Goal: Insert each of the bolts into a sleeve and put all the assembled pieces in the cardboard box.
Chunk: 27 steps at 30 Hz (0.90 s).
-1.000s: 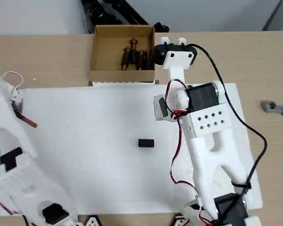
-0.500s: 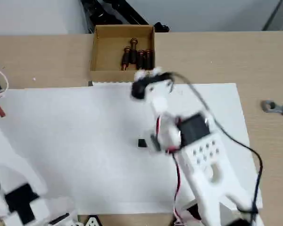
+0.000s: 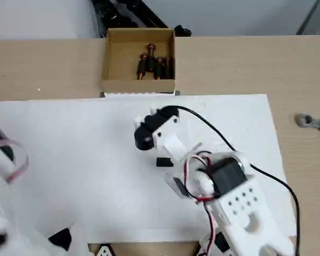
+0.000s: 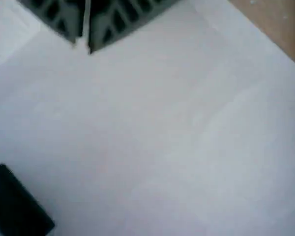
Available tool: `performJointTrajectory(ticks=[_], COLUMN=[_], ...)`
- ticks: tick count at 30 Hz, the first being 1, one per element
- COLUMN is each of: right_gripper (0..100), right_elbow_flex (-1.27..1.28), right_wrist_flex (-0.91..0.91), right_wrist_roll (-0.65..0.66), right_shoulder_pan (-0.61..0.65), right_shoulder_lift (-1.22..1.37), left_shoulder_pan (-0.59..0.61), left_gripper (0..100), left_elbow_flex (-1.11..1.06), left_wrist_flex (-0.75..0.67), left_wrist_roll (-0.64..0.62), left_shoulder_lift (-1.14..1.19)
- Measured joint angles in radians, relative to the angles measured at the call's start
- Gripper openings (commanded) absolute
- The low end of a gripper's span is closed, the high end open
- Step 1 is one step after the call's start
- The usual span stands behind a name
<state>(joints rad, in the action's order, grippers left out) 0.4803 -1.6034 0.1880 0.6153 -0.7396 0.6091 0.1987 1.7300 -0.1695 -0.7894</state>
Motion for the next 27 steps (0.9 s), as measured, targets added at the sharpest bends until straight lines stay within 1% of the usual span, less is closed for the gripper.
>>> performJointTrajectory(ticks=[3,5,10,12,16,19,23,27], right_gripper=[16.7,19.9,14.6,13.6,13.6,13.6,13.7,13.7], right_elbow_flex=[0.0,0.0,0.0,-0.021,-0.094,-0.153,-0.232,-0.276], right_wrist_flex=[0.051,0.08,0.12,0.121,0.121,0.097,0.018,-0.012], right_wrist_roll=[0.003,0.005,0.005,0.028,0.152,0.23,0.333,0.428], right_shoulder_pan=[0.0,0.0,-0.002,0.0,0.0,0.0,0.0,0.0], right_shoulder_lift=[0.08,0.144,0.308,0.37,0.466,0.531,0.603,0.649], left_shoulder_pan=[0.0,0.0,-0.002,-0.002,0.0,-0.002,-0.002,-0.002], left_gripper=[1,1,1,1,1,1,1,1], left_elbow_flex=[-0.107,-0.187,-0.433,-0.534,-0.709,-0.787,-0.818,-0.818], left_wrist_flex=[-0.048,-0.097,-0.282,-0.364,-0.497,-0.551,-0.566,-0.568], left_wrist_roll=[0.0,0.0,0.006,0.028,0.071,0.095,0.101,0.101], left_shoulder_lift=[-0.138,-0.224,-0.423,-0.494,-0.609,-0.657,-0.666,-0.666])
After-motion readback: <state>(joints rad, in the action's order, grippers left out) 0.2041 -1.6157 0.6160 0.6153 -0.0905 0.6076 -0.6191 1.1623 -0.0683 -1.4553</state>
